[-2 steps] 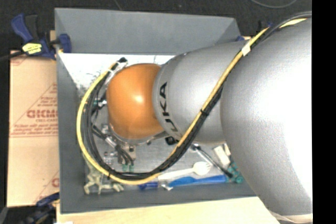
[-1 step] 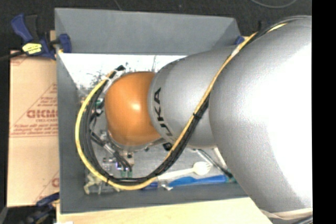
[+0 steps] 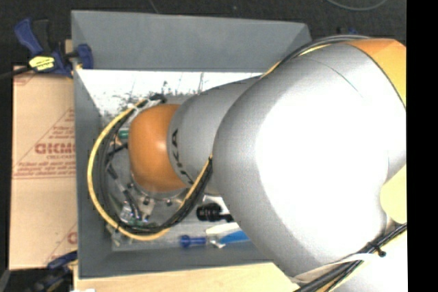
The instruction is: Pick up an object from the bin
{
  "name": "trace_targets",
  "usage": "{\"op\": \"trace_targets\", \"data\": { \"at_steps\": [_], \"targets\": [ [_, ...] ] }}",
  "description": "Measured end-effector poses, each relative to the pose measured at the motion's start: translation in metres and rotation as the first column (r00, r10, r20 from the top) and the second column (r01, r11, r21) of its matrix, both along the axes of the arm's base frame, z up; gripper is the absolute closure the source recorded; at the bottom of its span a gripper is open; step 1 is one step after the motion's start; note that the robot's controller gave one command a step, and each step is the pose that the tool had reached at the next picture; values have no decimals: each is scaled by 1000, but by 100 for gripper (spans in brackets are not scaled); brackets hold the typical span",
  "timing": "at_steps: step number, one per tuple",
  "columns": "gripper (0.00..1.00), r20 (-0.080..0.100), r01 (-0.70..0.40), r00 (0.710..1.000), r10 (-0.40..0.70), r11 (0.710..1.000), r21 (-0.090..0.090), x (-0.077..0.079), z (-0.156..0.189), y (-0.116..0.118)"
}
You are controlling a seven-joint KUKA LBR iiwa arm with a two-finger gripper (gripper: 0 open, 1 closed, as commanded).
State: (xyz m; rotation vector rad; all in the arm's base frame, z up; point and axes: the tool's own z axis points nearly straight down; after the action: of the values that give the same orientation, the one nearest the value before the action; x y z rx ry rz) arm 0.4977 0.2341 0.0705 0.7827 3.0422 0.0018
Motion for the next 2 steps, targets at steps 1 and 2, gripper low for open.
{"op": "trace_targets", "data": {
  "at_steps": [1,2],
  "targets": [
    [100,0,-399,917,399,917,-2,-22,0,2],
    [100,1,-399,917,399,917,-1,-22,0,2]
  ]
}}
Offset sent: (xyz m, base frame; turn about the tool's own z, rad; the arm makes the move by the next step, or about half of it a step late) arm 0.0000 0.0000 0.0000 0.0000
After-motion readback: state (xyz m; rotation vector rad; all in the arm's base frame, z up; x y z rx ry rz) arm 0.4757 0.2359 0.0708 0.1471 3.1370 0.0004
